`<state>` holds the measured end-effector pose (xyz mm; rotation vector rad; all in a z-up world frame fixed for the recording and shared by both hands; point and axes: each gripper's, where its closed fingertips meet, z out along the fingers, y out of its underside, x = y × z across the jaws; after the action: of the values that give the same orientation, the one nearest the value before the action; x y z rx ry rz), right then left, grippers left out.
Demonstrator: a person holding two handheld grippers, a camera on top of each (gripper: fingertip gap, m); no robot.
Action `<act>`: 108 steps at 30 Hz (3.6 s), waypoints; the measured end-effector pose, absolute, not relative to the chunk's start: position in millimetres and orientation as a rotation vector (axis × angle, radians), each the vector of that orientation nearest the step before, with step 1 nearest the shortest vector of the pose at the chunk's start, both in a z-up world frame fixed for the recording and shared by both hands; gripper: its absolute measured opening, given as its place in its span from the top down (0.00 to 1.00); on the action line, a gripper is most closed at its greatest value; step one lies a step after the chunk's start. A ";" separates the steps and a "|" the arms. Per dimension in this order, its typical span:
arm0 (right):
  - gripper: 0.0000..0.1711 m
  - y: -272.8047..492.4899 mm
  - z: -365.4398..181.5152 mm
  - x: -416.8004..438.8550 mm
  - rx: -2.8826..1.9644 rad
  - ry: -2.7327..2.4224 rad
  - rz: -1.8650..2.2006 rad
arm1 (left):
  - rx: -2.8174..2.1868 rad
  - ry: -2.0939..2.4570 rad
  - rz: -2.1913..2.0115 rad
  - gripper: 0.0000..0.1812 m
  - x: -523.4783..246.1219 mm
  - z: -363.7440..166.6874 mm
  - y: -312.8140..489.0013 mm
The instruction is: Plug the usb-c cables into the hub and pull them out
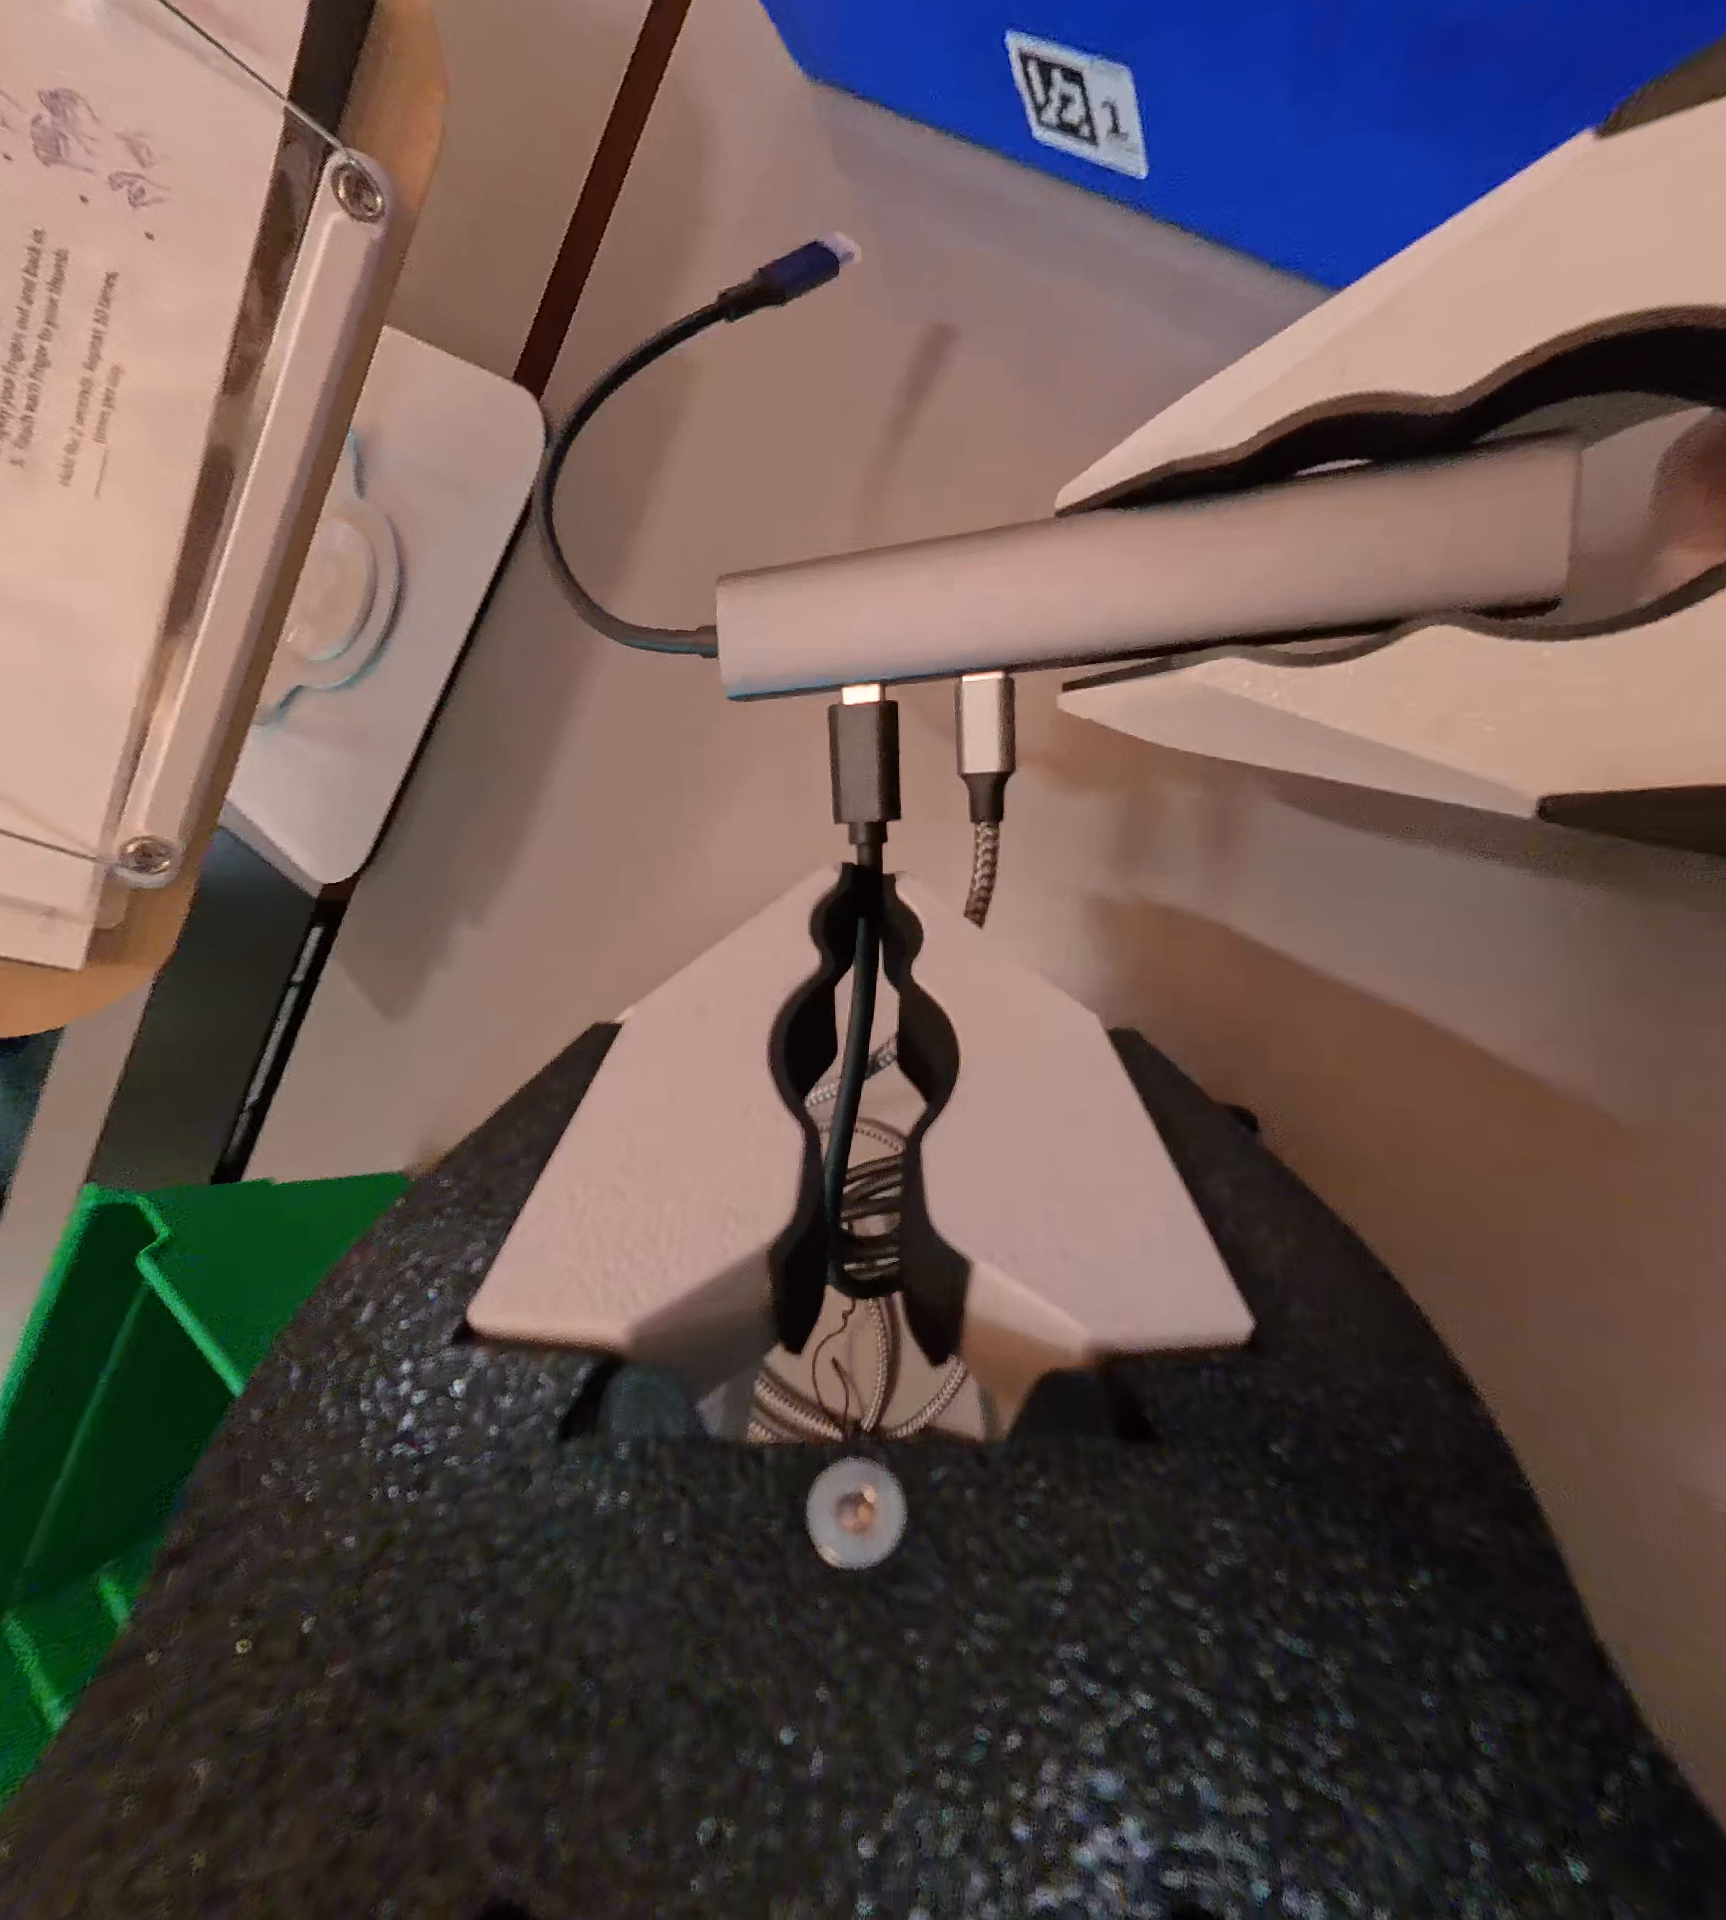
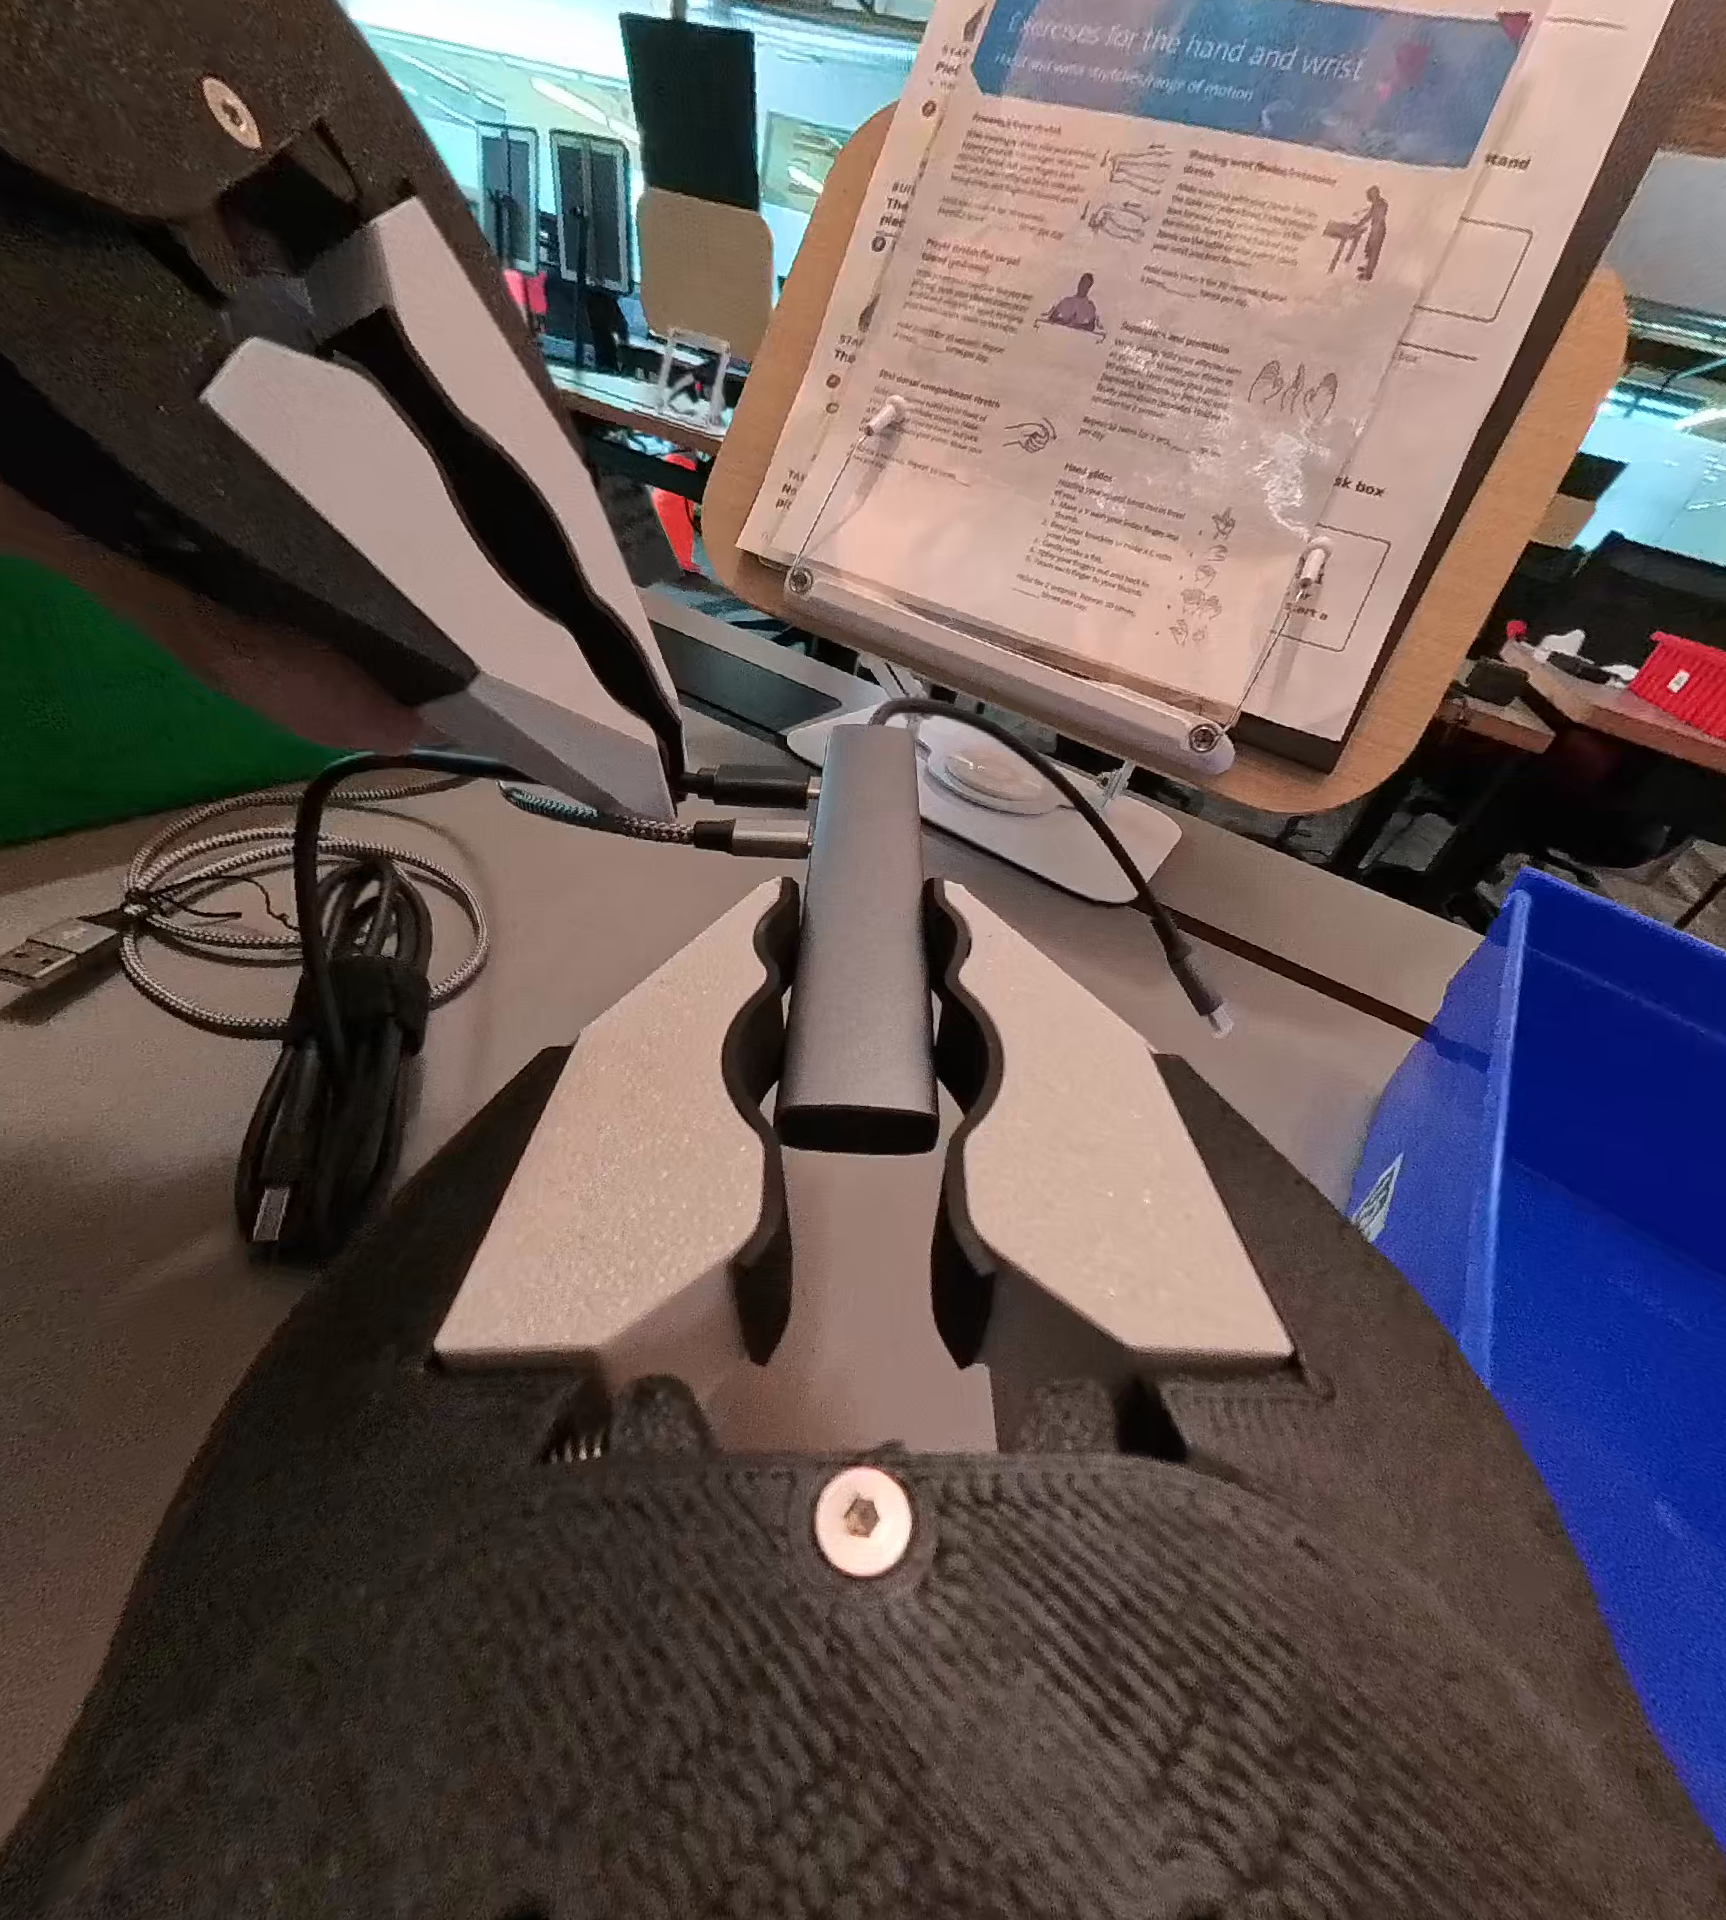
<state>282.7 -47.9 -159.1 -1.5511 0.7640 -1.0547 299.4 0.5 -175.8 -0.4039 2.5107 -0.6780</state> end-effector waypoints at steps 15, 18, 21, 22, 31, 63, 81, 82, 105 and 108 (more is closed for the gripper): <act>0.86 -44.1 -156.5 277.8 -1.615 0.702 -1.074 | -0.307 2.520 -0.718 1.00 296.0 -170.3 -0.9; 0.85 -44.8 -156.9 278.1 -1.619 0.691 -1.075 | -0.279 2.534 -0.737 1.00 296.0 -172.9 -1.6; 0.86 -49.9 -142.4 275.9 -1.532 0.668 -1.146 | -0.263 2.497 -0.858 0.99 295.3 -161.6 -7.4; 0.86 -51.5 -136.5 274.4 -1.514 0.639 -1.196 | -0.244 2.484 -0.896 0.99 293.9 -157.5 -9.7; 0.87 -47.5 -109.4 260.1 -1.452 0.452 -1.454 | -0.305 2.469 -1.208 0.92 273.3 -116.8 -10.3; 0.87 -145.3 219.9 198.0 -1.080 0.422 -1.415 | -0.610 2.119 -1.459 0.86 297.3 -38.0 81.9; 0.87 -280.6 163.4 314.8 -1.559 0.851 -1.666 | -0.521 2.205 -1.383 0.84 290.3 -52.7 64.1; 0.87 -282.5 133.3 322.6 -1.607 0.905 -1.608 | -0.514 2.210 -1.374 0.84 289.9 -53.8 63.7; 0.86 -282.2 -76.9 360.8 -1.198 1.456 -0.219 | -0.507 2.228 -1.335 0.84 297.2 -62.8 66.7; 0.87 -308.5 -101.0 362.2 -1.225 1.588 -0.309 | -0.502 2.239 -1.327 0.84 296.9 -65.2 64.9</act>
<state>362.2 -308.5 -101.0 -1.2255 1.5875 -0.3091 296.9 64.9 -65.2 -0.5020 2.2393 -1.3266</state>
